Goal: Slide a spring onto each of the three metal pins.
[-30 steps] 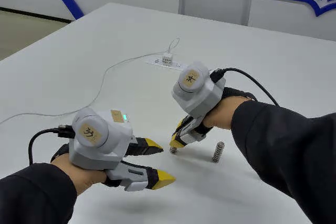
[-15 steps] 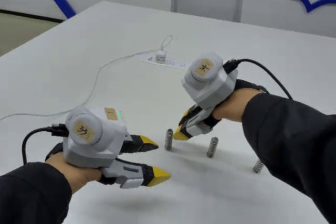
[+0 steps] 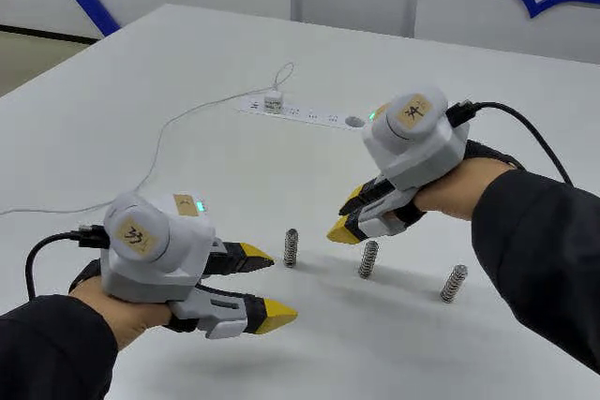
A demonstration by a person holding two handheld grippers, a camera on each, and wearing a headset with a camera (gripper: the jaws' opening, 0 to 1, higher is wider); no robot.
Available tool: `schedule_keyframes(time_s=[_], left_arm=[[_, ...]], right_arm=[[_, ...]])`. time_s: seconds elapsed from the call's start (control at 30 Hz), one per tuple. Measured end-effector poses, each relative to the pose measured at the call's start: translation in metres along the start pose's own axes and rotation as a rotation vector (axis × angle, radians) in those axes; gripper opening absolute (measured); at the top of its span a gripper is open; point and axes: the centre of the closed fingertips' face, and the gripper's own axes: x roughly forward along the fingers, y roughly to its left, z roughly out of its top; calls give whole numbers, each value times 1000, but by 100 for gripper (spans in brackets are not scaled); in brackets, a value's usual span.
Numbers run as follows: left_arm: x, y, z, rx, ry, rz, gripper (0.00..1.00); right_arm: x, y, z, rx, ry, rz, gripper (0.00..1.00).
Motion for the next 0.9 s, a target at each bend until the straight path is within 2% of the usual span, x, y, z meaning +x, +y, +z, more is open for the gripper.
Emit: schedule_keyframes(time_s=[0.53,0.9], left_arm=[[2,-4,-1,-5,4,-15,44],[2,-4,-1,-5,5,-12,44]], right_arm=[[-48,-13,-30,103,-132,-109,33],[-74,-18,-52,170,-215,-183,42]])
